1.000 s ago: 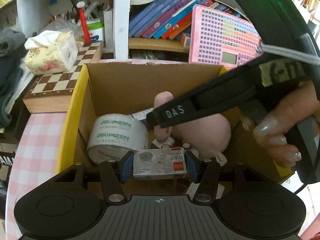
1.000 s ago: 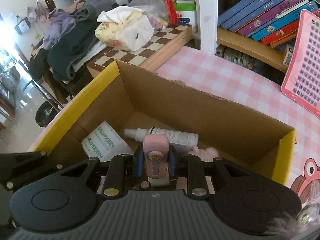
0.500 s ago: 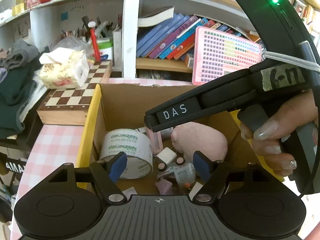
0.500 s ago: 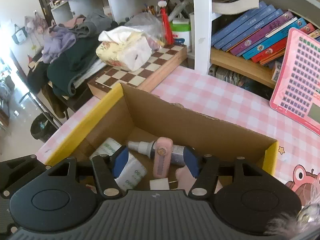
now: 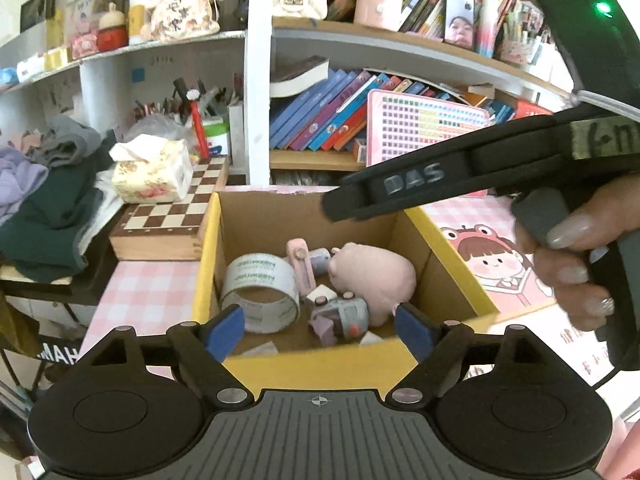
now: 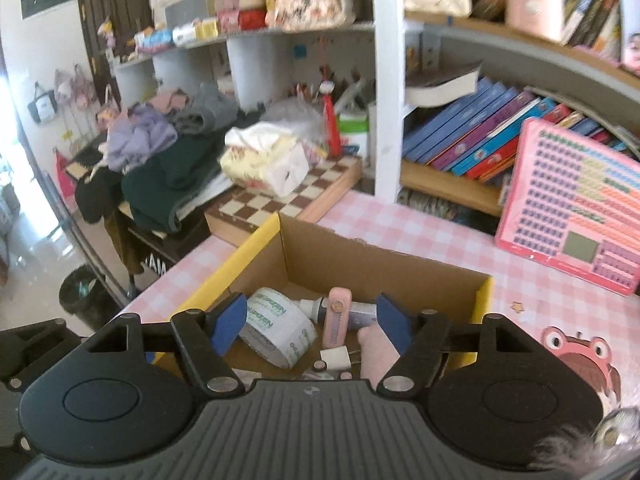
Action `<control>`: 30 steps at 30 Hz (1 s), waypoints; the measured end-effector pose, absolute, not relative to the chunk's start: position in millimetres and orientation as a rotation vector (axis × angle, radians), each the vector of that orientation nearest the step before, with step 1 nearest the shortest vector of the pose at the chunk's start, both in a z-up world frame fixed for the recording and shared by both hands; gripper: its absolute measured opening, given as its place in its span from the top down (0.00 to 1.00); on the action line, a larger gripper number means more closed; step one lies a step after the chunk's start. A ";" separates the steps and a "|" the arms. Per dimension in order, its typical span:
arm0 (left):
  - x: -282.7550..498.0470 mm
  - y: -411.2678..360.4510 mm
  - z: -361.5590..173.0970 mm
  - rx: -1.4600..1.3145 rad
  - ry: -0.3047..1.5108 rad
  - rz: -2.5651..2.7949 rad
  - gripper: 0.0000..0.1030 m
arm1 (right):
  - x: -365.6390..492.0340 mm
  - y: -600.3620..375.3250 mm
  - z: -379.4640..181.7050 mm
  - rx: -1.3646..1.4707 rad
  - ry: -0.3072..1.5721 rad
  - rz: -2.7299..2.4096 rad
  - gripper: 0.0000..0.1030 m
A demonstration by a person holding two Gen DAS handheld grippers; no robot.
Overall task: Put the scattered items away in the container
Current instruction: 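Lower both grippers into the box and open them to drop card and comb, then withdraw both tools up and away from the box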
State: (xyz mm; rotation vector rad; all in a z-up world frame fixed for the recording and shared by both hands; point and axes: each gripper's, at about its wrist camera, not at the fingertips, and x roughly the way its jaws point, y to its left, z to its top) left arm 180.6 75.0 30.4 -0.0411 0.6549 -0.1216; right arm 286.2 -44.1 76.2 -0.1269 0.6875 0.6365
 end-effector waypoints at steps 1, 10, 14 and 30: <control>173.7 75.7 32.1 -0.041 0.650 -0.122 0.16 | 278.2 -48.7 79.0 -0.121 0.677 0.626 0.31; 119.4 83.2 38.3 -0.053 0.628 -0.095 0.15 | 206.4 -84.4 84.0 -0.084 0.620 0.519 0.31; 99.3 84.4 36.4 -0.052 0.627 -0.079 0.15 | 172.0 -94.9 80.1 -0.091 0.607 0.479 0.30; 52.4 57.3 15.4 -0.005 0.646 -0.059 0.09 | 86.7 -120.0 49.8 -0.178 0.588 0.350 0.18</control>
